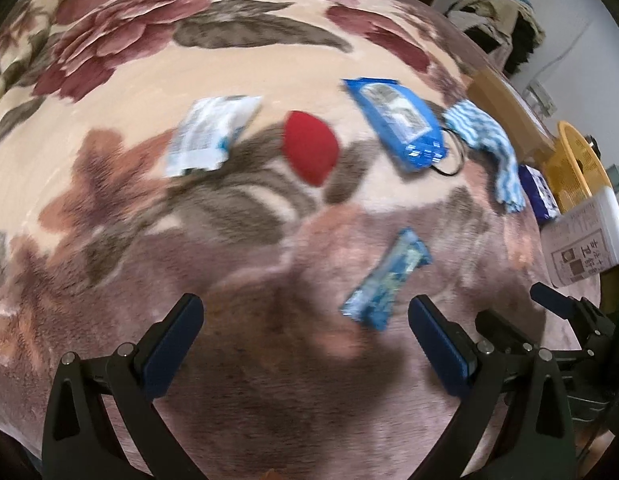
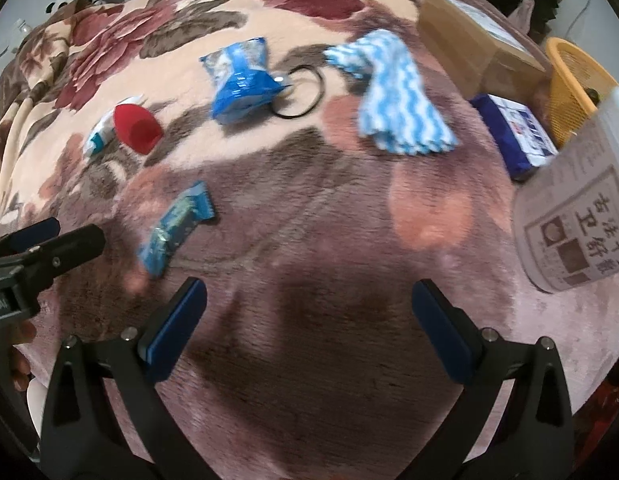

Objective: Organize soft objects
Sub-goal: 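Reach down to the blue snack pack with the right tool and grasp it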

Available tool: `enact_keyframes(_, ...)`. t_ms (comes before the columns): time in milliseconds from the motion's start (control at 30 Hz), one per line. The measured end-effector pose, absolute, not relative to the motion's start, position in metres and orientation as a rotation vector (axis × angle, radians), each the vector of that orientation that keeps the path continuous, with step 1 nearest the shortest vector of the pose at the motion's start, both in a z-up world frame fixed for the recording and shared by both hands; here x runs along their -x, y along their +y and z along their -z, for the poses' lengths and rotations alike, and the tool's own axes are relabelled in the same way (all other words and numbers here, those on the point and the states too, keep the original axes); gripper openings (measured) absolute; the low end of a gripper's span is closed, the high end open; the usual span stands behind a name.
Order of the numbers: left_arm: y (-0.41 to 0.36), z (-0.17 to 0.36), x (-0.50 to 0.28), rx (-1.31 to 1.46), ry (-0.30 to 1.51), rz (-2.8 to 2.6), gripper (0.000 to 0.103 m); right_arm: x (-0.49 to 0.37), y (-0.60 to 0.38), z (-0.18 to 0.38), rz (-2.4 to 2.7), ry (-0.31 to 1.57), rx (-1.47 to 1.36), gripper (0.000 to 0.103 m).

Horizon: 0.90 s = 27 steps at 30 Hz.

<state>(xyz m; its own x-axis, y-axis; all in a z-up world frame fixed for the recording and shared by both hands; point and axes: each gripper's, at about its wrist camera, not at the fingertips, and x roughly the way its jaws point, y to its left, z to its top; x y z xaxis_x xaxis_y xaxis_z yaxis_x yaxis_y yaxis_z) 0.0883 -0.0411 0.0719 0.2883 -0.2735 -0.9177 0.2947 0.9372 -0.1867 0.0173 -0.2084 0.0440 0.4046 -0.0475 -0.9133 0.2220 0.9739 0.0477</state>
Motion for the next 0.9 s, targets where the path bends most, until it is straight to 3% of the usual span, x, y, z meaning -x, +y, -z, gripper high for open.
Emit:
enact_keyframes(333,0.017,-0.069,-0.104,0.044,1.216,0.297,0.102,-0.049,-0.167,-0.03,0.082,1.135,-0.283,0.1)
enact_keyframes(400,0.024,-0.066,-0.106,0.053,1.219,0.291,0.102,-0.056,-0.162,-0.025,0.086,1.143,-0.318,0.087)
enact_keyframes(600,0.039,-0.059,-0.108,0.066,1.229,0.279,0.102,-0.076,-0.155,-0.007,0.13,1.182,-0.4,0.063)
enact_keyframes(800,0.036,-0.056,-0.109,0.067,1.236,0.299,0.102,-0.083,-0.148,-0.005,0.132,1.193,-0.242,0.031)
enact_keyframes(900,0.023,-0.059,-0.111,0.058,1.227,0.319,0.102,-0.074,-0.158,-0.009,0.125,1.19,-0.191,0.024)
